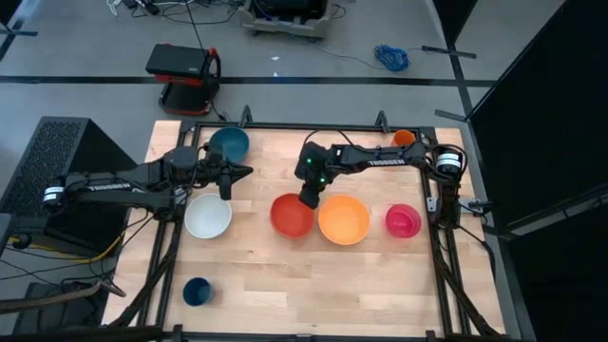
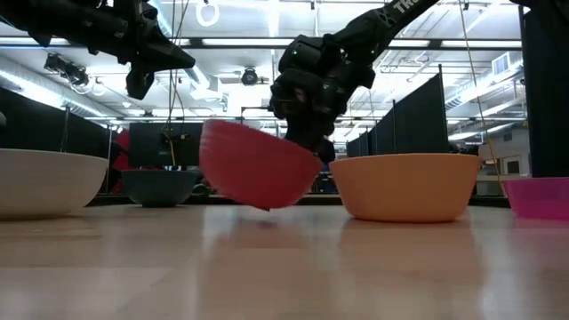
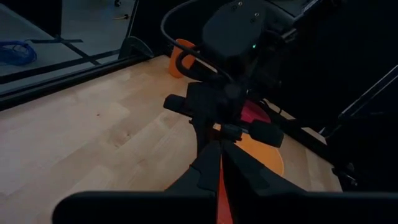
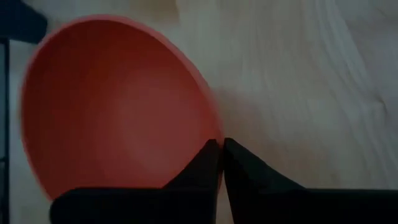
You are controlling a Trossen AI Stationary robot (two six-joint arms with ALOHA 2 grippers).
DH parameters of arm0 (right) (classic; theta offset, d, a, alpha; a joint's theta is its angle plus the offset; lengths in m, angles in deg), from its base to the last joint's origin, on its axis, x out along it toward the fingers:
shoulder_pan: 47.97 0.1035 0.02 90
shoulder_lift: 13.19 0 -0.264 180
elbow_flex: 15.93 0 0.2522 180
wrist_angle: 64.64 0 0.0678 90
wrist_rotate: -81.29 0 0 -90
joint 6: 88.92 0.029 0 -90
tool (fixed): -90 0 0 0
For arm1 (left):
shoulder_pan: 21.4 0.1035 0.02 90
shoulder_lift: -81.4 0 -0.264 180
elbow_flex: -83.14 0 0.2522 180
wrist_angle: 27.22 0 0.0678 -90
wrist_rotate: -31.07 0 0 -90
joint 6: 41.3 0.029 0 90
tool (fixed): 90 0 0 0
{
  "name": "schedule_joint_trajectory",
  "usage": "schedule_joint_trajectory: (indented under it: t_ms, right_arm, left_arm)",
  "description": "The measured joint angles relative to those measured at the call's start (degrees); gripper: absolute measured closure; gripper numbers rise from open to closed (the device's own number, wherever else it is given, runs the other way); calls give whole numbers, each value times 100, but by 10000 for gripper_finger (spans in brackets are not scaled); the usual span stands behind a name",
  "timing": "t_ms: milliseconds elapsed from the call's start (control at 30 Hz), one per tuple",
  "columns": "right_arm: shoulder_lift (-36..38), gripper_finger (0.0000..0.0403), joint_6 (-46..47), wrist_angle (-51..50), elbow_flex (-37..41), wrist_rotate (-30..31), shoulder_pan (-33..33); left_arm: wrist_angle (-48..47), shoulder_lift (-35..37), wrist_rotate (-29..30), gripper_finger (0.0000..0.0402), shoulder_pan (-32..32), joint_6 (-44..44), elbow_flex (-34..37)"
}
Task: Nest bowls inside each other
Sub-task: Stack the orange bowl on top of the yellow bowl
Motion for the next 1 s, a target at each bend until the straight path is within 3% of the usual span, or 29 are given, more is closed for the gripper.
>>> schedule_joint_trajectory:
  t_ms: [567,800,1000]
  right_arm:
    - [296,403,-812,-2424,-1557,-570,-352]
    - [642,403,-1804,-4339,-1875,836,-236]
    - [754,403,-1844,-4843,-1875,1081,-150]
  left_arm:
    - [2,0,0,401,0,0,0]
    - [1,2,0,399,0,2,0]
    - [3,0,0,401,0,2,0]
